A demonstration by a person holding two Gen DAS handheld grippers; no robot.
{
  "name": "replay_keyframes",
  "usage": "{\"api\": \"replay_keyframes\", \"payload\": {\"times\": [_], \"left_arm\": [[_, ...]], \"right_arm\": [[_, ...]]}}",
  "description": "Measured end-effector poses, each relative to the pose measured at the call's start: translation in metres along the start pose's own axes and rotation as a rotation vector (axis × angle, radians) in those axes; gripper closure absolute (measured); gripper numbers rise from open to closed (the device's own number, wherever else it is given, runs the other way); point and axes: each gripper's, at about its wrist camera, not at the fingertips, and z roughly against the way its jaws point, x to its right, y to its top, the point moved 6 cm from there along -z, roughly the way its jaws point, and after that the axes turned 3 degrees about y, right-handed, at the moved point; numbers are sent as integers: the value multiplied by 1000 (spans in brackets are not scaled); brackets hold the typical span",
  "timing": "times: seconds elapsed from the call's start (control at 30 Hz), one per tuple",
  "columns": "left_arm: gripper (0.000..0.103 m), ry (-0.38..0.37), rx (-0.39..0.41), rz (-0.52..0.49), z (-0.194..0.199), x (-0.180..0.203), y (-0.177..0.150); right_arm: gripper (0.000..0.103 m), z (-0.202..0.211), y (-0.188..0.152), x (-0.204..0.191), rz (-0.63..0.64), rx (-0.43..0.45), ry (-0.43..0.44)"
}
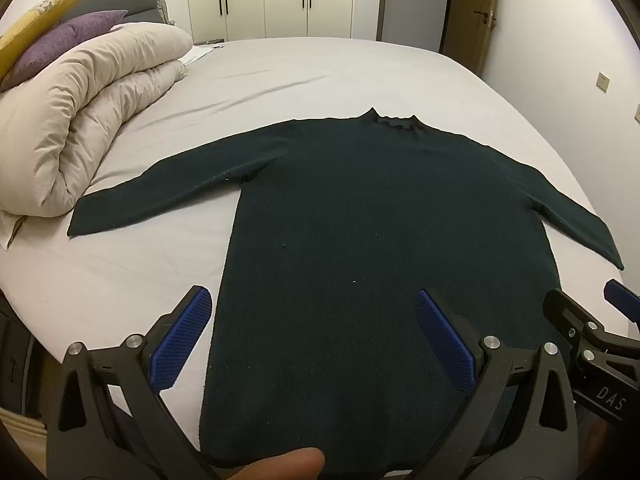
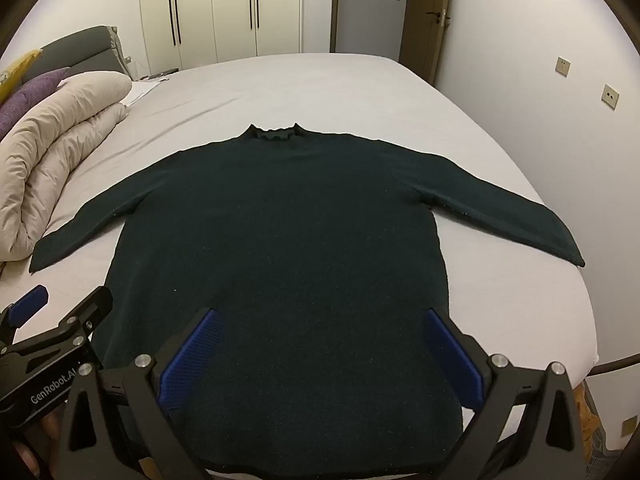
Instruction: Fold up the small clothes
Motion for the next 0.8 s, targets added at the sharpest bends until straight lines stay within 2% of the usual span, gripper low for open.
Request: {"api": "replay_keyframes", "payload": {"times": [0.8], "left_arm": [[0,-33,-37,27,-7,-7,5]], "right_arm": [[0,-1,1,1,8,-4,-4]]}}
